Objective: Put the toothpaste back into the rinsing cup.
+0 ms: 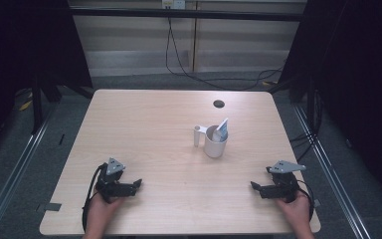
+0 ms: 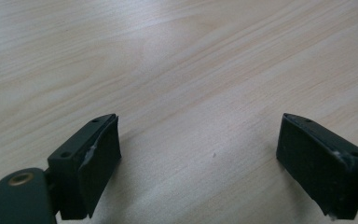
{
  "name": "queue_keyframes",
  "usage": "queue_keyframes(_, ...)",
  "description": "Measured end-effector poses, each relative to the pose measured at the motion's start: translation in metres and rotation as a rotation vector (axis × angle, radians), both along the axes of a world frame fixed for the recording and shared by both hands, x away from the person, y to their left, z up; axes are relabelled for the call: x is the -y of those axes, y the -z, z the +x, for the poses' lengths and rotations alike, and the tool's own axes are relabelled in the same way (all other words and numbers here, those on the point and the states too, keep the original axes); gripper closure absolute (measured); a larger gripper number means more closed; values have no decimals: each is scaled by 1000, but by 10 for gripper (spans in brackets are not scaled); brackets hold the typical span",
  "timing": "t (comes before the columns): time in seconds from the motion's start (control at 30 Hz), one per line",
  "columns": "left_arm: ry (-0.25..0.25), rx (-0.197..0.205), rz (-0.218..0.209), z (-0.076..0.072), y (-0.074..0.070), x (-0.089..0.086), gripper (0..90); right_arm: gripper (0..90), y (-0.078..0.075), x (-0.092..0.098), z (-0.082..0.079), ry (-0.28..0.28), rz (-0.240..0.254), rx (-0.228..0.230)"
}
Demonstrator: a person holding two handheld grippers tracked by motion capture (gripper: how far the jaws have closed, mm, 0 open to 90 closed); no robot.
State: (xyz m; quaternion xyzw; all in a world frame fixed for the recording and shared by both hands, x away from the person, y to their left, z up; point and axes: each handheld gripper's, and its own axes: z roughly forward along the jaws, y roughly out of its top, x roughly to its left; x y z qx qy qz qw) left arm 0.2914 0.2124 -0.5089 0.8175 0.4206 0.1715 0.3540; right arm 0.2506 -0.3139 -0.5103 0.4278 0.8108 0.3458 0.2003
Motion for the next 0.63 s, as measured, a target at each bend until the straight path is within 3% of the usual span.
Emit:
queue_keyframes(0.17,1,-1,0,0,0,0,133,139,1,3,4,13,36,-41)
queue_keyframes(0.63,-4,1,-5,0,0,0,133,135,1,4,5,-2,33,-41)
